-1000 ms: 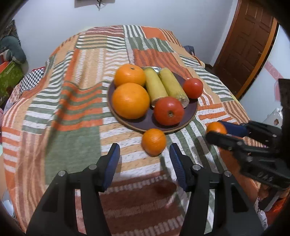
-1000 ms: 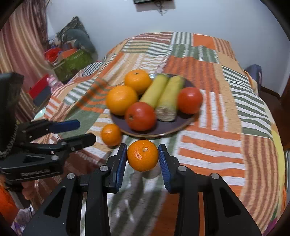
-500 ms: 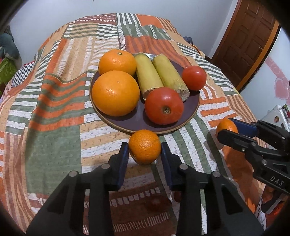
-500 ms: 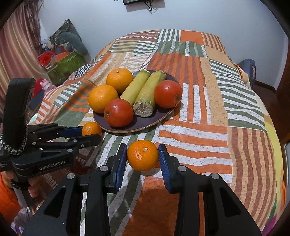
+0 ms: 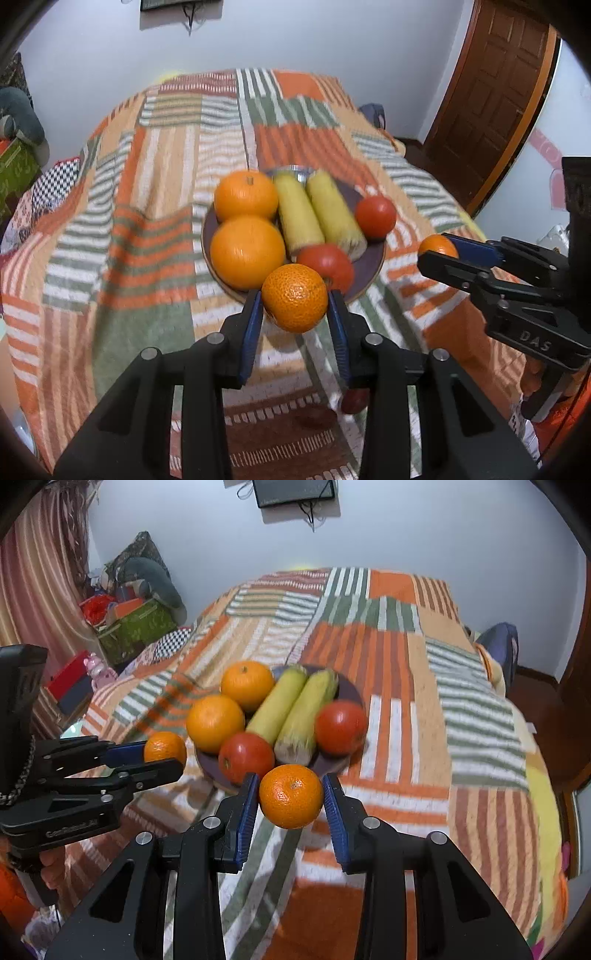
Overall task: Organize fruits
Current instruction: 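Carry both mandarins to the plate and set them between oranges and corn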
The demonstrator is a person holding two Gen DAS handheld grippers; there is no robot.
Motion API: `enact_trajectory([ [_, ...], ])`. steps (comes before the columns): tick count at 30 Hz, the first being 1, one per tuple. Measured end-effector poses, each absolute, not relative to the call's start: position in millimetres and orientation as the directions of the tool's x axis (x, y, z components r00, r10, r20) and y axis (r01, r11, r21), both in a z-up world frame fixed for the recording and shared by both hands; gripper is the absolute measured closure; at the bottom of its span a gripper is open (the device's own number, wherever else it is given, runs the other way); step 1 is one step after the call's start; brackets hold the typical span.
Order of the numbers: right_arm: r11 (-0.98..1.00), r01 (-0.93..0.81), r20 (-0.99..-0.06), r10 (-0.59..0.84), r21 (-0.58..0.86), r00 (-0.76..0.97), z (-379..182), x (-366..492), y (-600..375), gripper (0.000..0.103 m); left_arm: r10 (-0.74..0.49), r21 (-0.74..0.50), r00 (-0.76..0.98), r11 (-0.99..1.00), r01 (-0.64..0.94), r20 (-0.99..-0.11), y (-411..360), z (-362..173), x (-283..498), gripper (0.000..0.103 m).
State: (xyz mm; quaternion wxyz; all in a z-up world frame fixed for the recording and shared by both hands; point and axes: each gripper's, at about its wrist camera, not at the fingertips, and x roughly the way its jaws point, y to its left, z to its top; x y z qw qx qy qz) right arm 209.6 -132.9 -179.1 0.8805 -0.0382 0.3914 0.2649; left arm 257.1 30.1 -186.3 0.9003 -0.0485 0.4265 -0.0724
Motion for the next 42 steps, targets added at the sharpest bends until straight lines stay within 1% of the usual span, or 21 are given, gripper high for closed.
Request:
enact_trajectory([
  [9, 0.854, -0.510, -0.664, 0.442, 0.106, 0.603, -158, 232, -117, 0.070, -0.177, -0.165, 0.679, 0.983, 0.083, -0.712, 37, -161, 280, 0.067],
  [17, 0.845, -0.526, -0.669, 0.446, 0.096, 0.595, -166, 256, -98, 0.070, -0.172, -0.171, 0.694, 0.983, 0.071, -0.699, 45, -158, 309, 0.068],
  [29, 0.826, -0.551, -0.721, 0.451, 0.115, 0.526, -201, 276, -79, 0.070, -0.203, -0.209, 0.637, 0.976, 0.066, -0.744, 46, -191, 345, 0.068],
  [40, 0.819, -0.564, -0.727, 0.449, 0.103, 0.519, -206, 275, -76, 0.070, -0.197, -0.201, 0.610, 0.978, 0.062, -0.767, 42, -209, 354, 0.067],
  [41, 0.820, -0.564, -0.729, 0.447, 0.102, 0.518, -206, 276, -76, 0.070, -0.195, -0.198, 0.610, 0.978, 0.063, -0.768, 41, -209, 353, 0.067],
  [42, 0.820, -0.564, -0.730, 0.445, 0.100, 0.518, -206, 276, -76, 0.070, -0.196, -0.197, 0.609, 0.978, 0.066, -0.769, 41, -208, 352, 0.065],
])
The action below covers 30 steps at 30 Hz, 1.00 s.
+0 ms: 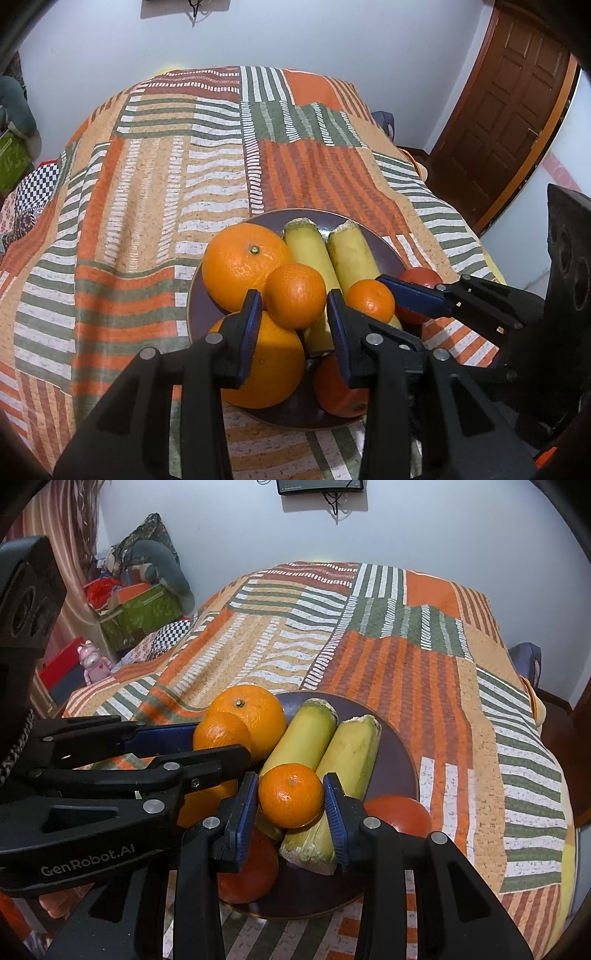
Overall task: Organize fruits
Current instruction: 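Carry both mandarins to the plate and set them between oranges and corn, then open both tools and withdraw them toward the dark red dates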
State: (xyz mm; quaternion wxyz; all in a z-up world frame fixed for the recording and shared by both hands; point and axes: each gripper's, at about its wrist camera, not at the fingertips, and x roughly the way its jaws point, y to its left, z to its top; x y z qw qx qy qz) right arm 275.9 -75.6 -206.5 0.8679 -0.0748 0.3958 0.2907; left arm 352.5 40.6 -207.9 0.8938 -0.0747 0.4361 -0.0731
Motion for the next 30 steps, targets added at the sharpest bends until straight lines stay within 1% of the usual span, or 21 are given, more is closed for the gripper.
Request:
enact_trajectory([
  [4, 0.825, -0.559, -0.736, 0.431, 0.085, 0.523, -205, 275, -75, 0.063, -0.182, -0.179, 0.623, 0.981, 0.069, -0.761, 39, -200, 346, 0.063],
  [7, 0.829, -0.554, -0.730, 0.425, 0.078, 0.535, -201, 272, -78, 0.060, -0.177, -0.173, 0.636, 0.982, 0.069, -0.751, 39, -190, 340, 0.062],
  [14, 0.835, -0.545, -0.706, 0.429, 0.072, 0.564, -182, 261, -88, 0.060, -0.157, -0.164, 0.684, 0.985, 0.056, -0.713, 45, -161, 314, 0.062],
  [21, 0.841, -0.538, -0.663, 0.436, 0.058, 0.609, -152, 239, -101, 0.060, -0.139, -0.145, 0.722, 0.988, 0.053, -0.678, 48, -132, 277, 0.062],
  [26, 0.846, -0.531, -0.641, 0.438, 0.056, 0.630, -139, 220, -111, 0.060, -0.138, -0.135, 0.723, 0.989, 0.063, -0.677, 47, -123, 252, 0.062],
  [30, 0.849, -0.525, -0.642, 0.435, 0.059, 0.631, -136, 207, -118, 0.060, -0.143, -0.133, 0.702, 0.989, 0.069, -0.698, 45, -130, 233, 0.060],
])
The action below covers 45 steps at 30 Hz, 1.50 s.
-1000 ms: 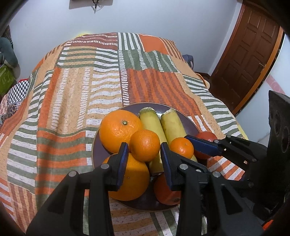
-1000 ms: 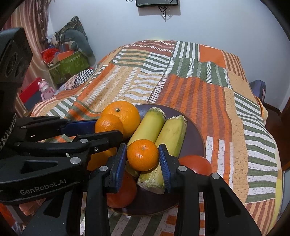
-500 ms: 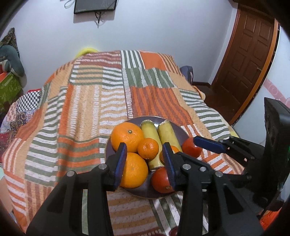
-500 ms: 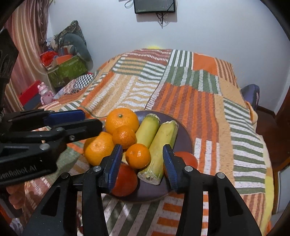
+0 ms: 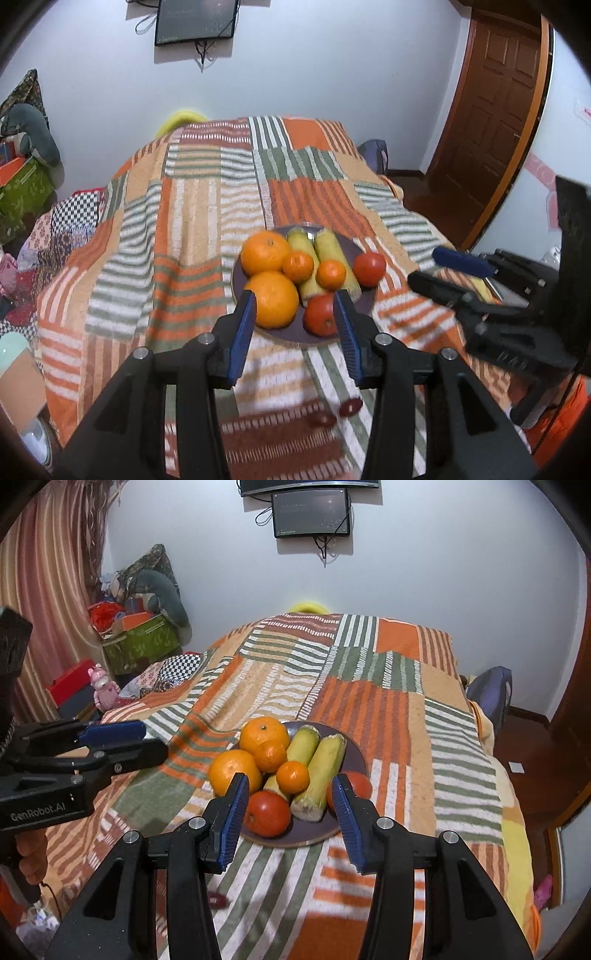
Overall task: Organize fruits
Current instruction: 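Open both tools and withdraw them toward the dark red dates, then grasp a dark red date with the left tool while the right tool grasps another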
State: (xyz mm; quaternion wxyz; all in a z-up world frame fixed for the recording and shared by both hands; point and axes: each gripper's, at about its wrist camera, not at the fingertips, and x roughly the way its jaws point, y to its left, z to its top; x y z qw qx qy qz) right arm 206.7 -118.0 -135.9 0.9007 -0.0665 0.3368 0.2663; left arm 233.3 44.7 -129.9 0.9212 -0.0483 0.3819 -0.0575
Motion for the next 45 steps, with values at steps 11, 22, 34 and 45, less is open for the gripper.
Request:
enact_trajectory([
  [11, 0.850, -0.519, -0.673, 0.437, 0.093, 0.597, -155, 177, -126, 0.052, -0.175, -0.152, 0.569, 0.984, 0.087, -0.804, 31, -190, 203, 0.060],
  [22, 0.847, -0.511, -0.742, 0.436, 0.147, 0.510, -194, 170, -126, 0.052, -0.215, -0.189, 0.469, 0.977, 0.103, -0.857, 18, -243, 201, 0.060],
  [34, 0.823, -0.542, -0.769, 0.456, 0.173, 0.447, -217, 165, -106, 0.052, -0.268, -0.251, 0.500, 0.963, 0.103, -0.823, 26, -243, 199, 0.075],
  [45, 0.789, -0.586, -0.811, 0.460, 0.186, 0.361, -240, 168, -76, 0.066, -0.168, -0.176, 0.558, 0.984, 0.041, -0.813, 58, -227, 182, 0.075],
])
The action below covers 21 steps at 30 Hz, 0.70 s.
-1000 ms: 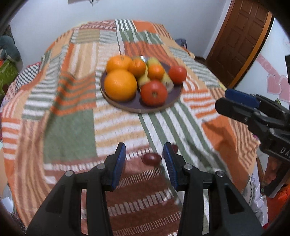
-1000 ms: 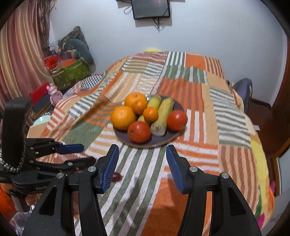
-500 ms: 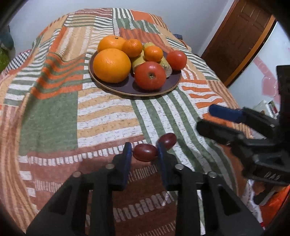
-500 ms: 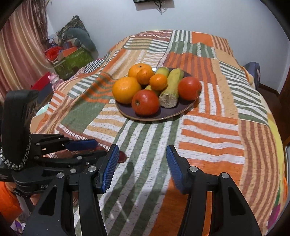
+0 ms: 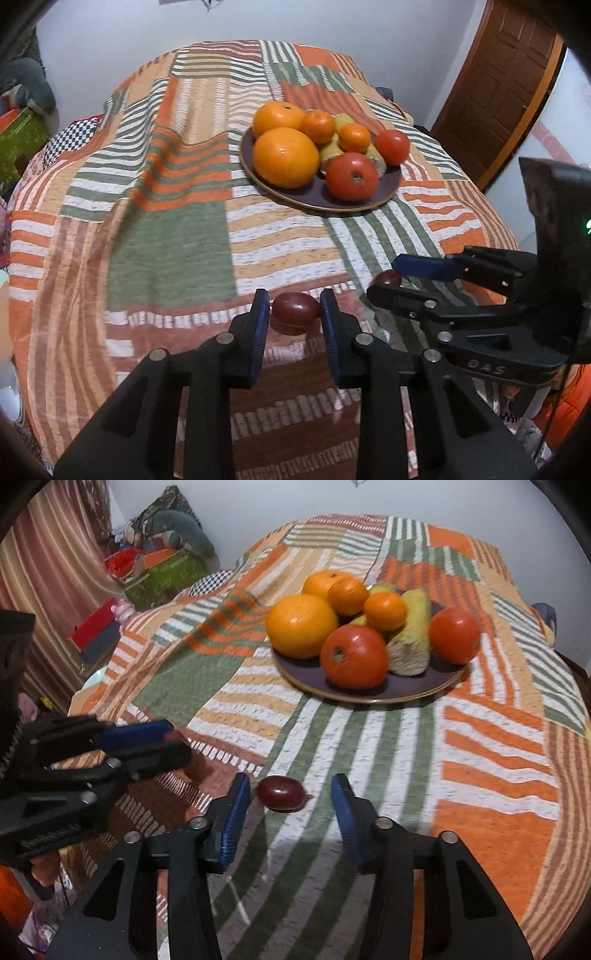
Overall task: Organize fruits
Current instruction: 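Grasp a dark red date with the left tool while the right tool grasps another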
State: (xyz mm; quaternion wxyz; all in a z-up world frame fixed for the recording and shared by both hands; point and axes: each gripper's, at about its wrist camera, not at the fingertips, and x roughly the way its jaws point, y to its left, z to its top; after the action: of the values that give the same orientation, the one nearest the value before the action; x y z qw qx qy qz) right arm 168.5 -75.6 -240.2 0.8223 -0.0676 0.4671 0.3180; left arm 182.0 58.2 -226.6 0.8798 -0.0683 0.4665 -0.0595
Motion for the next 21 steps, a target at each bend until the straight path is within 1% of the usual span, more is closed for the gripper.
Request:
enact_trajectory([
  [1, 0.790, -0.589, -0.814, 0.451, 0.173, 0.366, -241, 168, -73, 0.069, -0.169, -0.179, 0.557, 0.983, 0.036, -0.813, 61, -227, 181, 0.075],
  [2, 0.789, -0.593, -0.814, 0.445, 0.159, 0.374, -241, 167, -72, 0.074, -0.168, -0.181, 0.556, 0.983, 0.032, -0.814, 62, -227, 181, 0.075],
  [3, 0.786, -0.598, -0.814, 0.447, 0.158, 0.372, -240, 166, -71, 0.075, -0.168, -0.182, 0.555, 0.983, 0.031, -0.814, 62, -227, 182, 0.075],
  [10, 0.786, -0.588, -0.797, 0.472, 0.188, 0.377, -235, 169, -81, 0.075, -0.179, -0.187, 0.560, 0.981, 0.044, -0.809, 54, -226, 190, 0.075],
  [21, 0.841, -0.518, -0.749, 0.443, 0.156, 0.493, -208, 197, -114, 0.075, -0.198, -0.177, 0.604, 0.980, 0.095, -0.772, 36, -202, 223, 0.075],
])
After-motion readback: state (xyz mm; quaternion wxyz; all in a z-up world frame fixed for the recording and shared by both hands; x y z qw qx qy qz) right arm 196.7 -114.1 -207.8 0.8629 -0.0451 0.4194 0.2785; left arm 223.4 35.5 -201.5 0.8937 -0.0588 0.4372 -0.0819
